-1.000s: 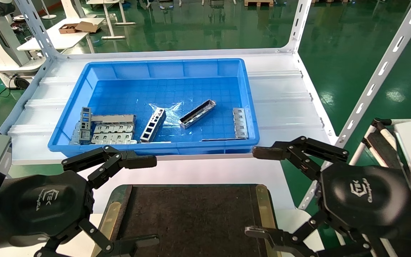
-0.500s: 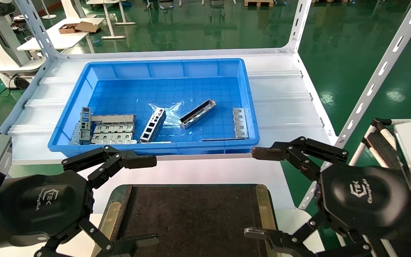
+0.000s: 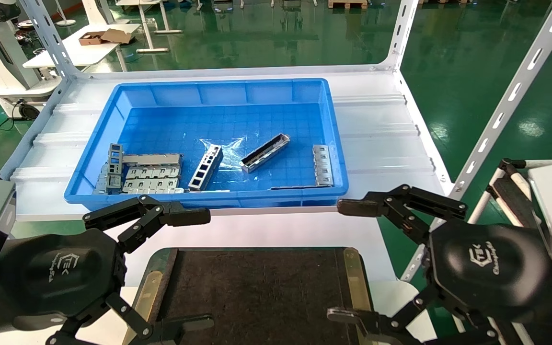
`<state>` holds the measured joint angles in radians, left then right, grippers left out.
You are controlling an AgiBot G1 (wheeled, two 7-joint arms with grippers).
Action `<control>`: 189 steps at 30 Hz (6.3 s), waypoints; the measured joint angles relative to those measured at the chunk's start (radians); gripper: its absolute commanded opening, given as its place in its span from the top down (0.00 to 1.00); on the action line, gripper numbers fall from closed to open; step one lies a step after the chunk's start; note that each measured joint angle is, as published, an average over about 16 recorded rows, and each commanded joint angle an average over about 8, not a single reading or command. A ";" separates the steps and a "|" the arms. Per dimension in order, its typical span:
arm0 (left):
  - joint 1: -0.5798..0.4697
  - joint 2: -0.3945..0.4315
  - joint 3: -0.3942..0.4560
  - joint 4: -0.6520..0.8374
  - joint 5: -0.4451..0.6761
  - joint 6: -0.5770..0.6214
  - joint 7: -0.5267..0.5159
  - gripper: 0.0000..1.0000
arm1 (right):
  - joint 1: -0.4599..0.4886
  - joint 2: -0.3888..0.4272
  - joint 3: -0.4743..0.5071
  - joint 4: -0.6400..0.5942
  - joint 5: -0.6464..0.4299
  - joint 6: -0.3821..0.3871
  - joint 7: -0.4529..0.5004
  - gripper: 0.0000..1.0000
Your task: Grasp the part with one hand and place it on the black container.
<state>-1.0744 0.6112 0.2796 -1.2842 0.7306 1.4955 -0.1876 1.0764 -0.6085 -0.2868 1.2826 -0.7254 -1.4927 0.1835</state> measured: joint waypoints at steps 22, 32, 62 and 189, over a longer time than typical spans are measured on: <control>-0.057 0.033 0.016 0.024 0.067 -0.061 0.002 0.00 | -0.001 -0.003 0.008 0.000 -0.005 -0.003 0.003 0.00; -0.184 0.128 0.087 0.114 0.201 -0.139 -0.062 0.00 | -0.001 -0.003 0.007 0.000 -0.005 -0.003 0.003 0.00; -0.599 0.682 0.274 0.955 0.569 -0.565 0.074 0.00 | -0.001 -0.002 0.005 0.000 -0.003 -0.002 0.001 0.00; -0.175 0.106 0.656 0.196 0.077 -0.503 -0.093 1.00 | 0.001 0.002 -0.004 0.000 0.003 0.002 -0.003 1.00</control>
<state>-1.2498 0.7171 0.9358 -1.0886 0.8073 0.9923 -0.2802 1.0775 -0.6067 -0.2906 1.2825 -0.7229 -1.4911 0.1807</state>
